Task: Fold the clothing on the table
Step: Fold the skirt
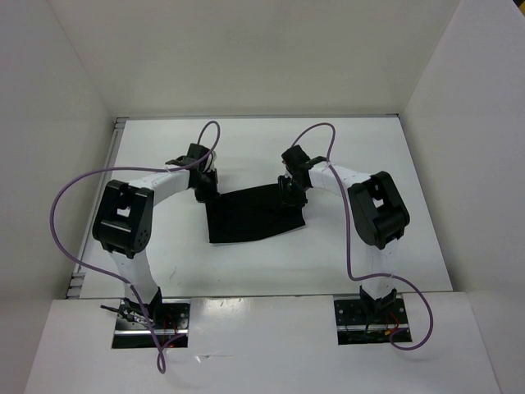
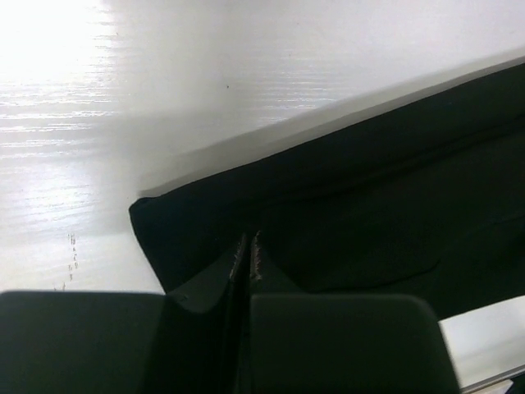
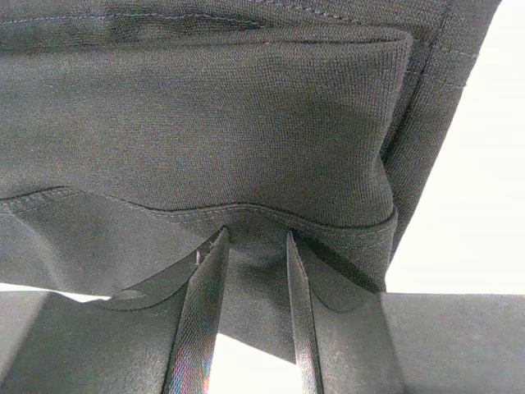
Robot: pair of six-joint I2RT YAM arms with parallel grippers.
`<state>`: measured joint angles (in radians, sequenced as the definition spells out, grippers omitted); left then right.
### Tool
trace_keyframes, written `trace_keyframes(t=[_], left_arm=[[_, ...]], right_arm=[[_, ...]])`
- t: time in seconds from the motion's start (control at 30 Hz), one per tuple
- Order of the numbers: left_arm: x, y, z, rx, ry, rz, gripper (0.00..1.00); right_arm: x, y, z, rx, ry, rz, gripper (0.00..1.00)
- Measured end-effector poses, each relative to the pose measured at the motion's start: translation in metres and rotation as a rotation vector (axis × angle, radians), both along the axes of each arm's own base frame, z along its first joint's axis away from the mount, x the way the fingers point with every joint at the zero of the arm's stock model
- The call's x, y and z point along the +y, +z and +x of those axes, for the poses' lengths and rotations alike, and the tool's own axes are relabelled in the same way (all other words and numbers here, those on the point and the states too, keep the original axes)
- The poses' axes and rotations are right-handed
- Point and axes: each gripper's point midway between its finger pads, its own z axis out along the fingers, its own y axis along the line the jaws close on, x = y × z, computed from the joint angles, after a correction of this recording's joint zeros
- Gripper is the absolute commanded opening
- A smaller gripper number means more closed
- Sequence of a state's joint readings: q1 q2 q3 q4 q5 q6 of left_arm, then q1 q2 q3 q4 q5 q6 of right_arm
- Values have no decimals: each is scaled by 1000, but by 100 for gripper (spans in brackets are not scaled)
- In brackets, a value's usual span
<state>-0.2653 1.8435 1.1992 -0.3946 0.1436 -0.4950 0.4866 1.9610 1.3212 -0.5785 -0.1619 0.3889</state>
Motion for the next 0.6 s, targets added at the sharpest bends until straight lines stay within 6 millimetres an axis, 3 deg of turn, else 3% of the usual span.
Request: trace_keyframes(t=[0.33, 0.47, 0.6], left_arm=[[-1, -3, 0, 9, 1, -3, 0], [2, 12, 3, -32, 11, 2, 0], [4, 41, 12, -107, 26, 8, 0]], right_arm=[[0, 0, 0, 0, 0, 0, 40], [0, 0, 0, 0, 1, 0, 40], [0, 0, 0, 0, 1, 0, 40]])
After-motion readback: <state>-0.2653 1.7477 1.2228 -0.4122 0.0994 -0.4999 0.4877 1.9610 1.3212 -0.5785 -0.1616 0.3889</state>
